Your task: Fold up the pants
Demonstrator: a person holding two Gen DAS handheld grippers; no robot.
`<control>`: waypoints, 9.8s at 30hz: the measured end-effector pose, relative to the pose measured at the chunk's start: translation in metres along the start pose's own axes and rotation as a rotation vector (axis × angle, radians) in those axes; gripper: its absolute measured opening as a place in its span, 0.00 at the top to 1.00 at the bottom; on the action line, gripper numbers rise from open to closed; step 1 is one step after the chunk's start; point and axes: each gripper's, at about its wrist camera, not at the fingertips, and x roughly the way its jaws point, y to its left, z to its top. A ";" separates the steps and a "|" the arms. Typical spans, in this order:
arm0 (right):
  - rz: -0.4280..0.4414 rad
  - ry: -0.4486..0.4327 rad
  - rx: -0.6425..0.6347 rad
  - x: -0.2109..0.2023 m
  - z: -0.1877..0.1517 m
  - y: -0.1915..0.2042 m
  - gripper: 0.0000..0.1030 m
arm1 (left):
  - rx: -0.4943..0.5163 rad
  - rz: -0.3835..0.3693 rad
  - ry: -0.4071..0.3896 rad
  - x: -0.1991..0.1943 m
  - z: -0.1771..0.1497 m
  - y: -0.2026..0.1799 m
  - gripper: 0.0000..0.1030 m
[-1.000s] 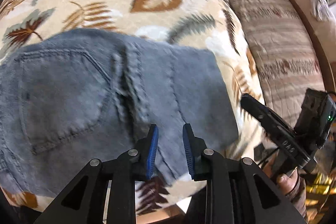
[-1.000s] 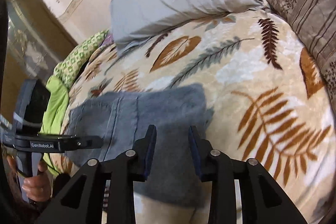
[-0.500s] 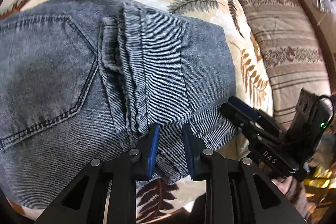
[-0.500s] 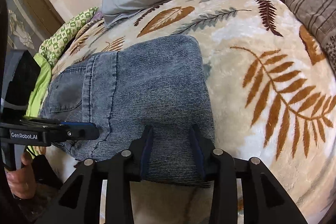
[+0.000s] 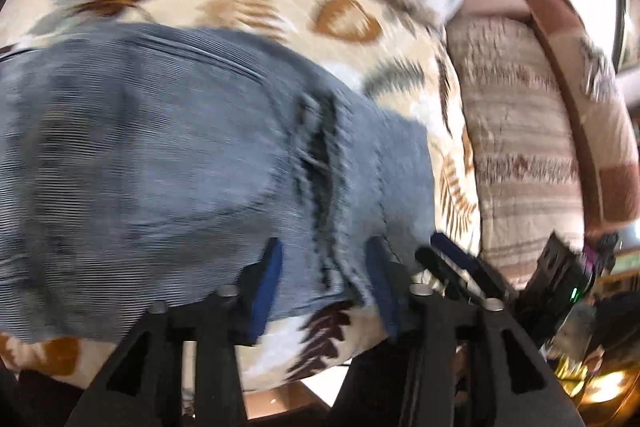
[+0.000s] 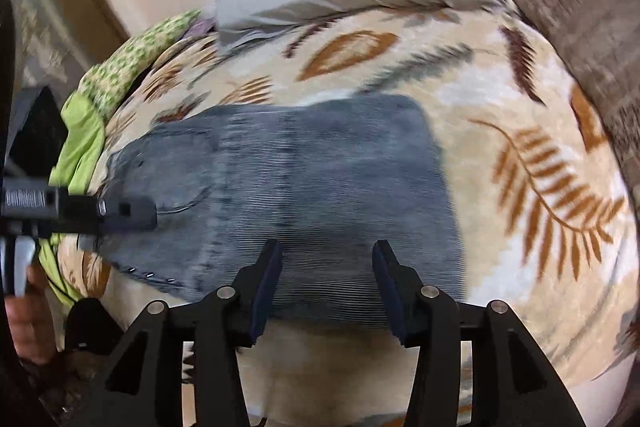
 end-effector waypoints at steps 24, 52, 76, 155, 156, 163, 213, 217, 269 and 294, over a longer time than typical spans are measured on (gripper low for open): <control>-0.162 -0.077 -1.020 0.086 -0.074 0.316 0.31 | -0.402 -0.075 -0.050 -0.130 0.020 0.249 0.44; -0.023 -0.189 -0.707 0.058 -0.005 0.306 0.81 | -0.436 -0.187 -0.092 -0.127 0.041 0.268 0.36; 0.109 -0.235 -0.501 0.009 0.006 0.241 0.81 | -0.143 -0.199 -0.185 -0.106 0.042 0.114 0.81; 0.468 -0.176 0.474 -0.009 -0.012 -0.089 0.87 | 0.897 0.478 0.243 0.167 0.042 -0.257 0.76; 0.453 -0.157 0.503 -0.001 -0.017 -0.099 0.87 | 0.872 0.488 0.245 0.176 0.041 -0.255 0.75; 0.389 -0.073 0.562 0.019 -0.036 -0.118 0.77 | 0.851 0.604 0.174 0.201 0.025 -0.251 0.72; 0.364 0.066 0.426 0.040 0.024 -0.123 0.56 | 0.045 0.221 0.056 0.065 -0.025 -0.065 0.41; 0.306 0.088 0.318 0.035 0.025 -0.108 0.88 | 0.031 0.220 0.058 0.058 -0.030 -0.065 0.44; 0.319 0.018 0.410 0.024 0.033 -0.130 0.50 | -0.024 0.148 0.068 0.053 -0.018 -0.040 0.35; 0.260 -0.024 0.337 0.003 0.019 -0.131 0.47 | 0.102 0.218 -0.043 0.027 -0.038 -0.064 0.39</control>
